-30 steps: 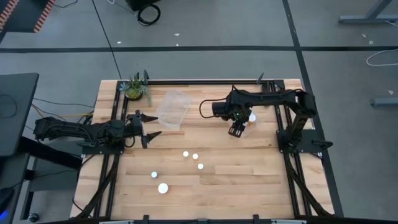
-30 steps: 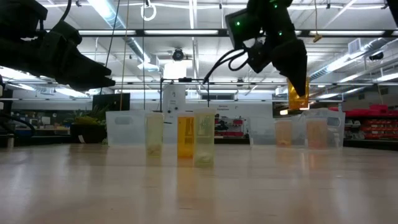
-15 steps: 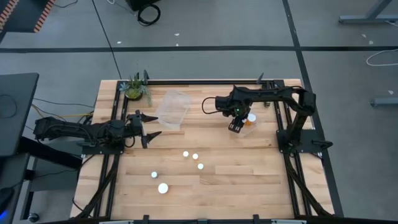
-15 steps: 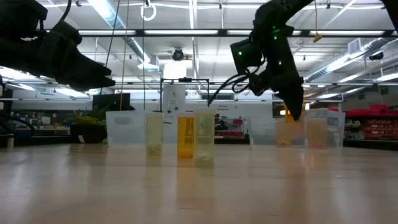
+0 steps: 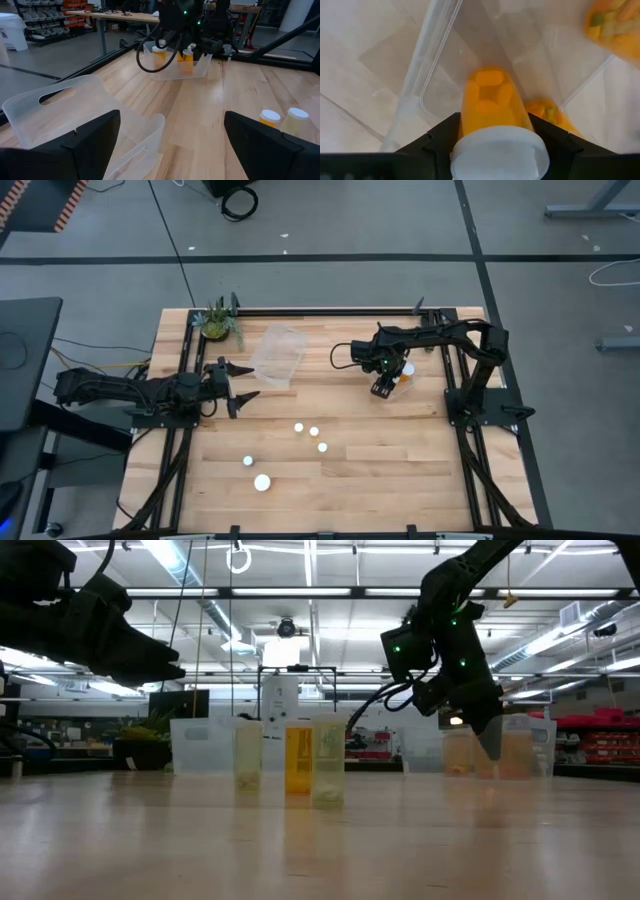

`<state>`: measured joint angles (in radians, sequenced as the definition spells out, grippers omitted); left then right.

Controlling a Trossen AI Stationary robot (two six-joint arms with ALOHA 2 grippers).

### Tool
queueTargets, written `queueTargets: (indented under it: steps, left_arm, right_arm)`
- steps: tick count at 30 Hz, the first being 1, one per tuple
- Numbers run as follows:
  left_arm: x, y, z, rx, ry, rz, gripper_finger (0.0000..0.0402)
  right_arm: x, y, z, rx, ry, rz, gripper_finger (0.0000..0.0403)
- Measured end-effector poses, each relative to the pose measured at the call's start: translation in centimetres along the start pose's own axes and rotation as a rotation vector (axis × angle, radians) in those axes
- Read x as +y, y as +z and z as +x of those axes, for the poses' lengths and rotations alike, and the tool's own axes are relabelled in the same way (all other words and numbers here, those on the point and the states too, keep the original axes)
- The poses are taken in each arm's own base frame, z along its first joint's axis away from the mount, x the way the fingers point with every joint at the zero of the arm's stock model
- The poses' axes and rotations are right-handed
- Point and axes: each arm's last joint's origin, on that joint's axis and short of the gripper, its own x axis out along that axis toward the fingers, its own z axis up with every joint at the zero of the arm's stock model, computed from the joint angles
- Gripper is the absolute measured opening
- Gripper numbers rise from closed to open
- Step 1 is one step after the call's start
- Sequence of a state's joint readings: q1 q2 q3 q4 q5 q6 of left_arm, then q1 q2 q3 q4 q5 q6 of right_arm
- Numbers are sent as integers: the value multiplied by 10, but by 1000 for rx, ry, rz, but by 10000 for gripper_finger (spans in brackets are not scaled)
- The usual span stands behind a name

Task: Pick and place medicine bottles into bin by pill shape (circle, oval)
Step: Put the big orange pill bottle into the right transparent bin, then put the small blue pill bottle into the left transparent bin

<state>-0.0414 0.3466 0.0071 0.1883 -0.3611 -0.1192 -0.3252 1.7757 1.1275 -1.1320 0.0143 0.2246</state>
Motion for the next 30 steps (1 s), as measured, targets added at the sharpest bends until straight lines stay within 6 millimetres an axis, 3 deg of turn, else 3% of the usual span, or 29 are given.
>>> queueTargets:
  steps: [14, 24, 30]
  left_arm:
    - [0, 0, 0, 0, 0, 0, 369]
    - [0, 0, 0, 0, 0, 0, 369]
    - [0, 0, 0, 0, 1, 0, 369]
  right_arm:
    - [0, 2, -9, -4, 1, 3, 251]
    - [4, 11, -53, -64, -2, 7, 252]
    - [28, 18, -86, -240, -2, -56, 252]
